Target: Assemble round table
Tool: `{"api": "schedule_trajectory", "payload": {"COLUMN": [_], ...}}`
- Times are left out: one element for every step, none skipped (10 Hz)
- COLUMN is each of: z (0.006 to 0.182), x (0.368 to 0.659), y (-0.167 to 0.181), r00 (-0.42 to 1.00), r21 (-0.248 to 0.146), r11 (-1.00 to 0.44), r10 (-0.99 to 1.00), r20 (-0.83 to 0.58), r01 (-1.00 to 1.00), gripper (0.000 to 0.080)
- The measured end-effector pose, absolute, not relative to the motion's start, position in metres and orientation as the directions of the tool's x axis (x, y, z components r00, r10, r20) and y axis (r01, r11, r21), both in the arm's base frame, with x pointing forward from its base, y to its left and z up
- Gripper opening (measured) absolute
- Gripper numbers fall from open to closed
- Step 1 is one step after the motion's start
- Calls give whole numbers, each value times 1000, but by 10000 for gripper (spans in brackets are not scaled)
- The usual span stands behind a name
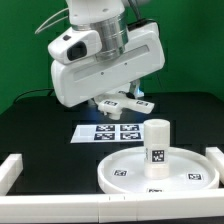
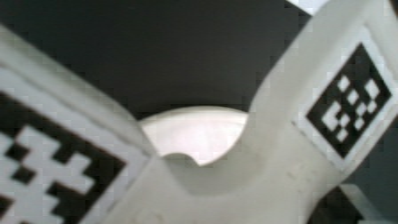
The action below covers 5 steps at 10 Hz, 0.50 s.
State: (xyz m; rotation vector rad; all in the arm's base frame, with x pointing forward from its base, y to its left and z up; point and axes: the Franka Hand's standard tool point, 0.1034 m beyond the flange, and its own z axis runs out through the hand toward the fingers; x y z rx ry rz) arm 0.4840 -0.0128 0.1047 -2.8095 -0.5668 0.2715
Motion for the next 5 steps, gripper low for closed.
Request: {"api": "schedule_trajectory", "payload": {"z": [113, 125, 130, 125, 125], "x": [503, 526, 538, 533, 532], "y": [4, 19, 25, 21, 21], "r00": [895, 891, 887, 888, 888], "r21": [-318, -326, -328, -328, -329], "r11": [-875, -867, -859, -862, -862], "r10": [424, 435, 449, 444, 444], "r20": [-140, -129, -112, -118, -120], "r01": [365, 376, 394, 387, 386], "gripper": [419, 419, 419, 419, 419]}}
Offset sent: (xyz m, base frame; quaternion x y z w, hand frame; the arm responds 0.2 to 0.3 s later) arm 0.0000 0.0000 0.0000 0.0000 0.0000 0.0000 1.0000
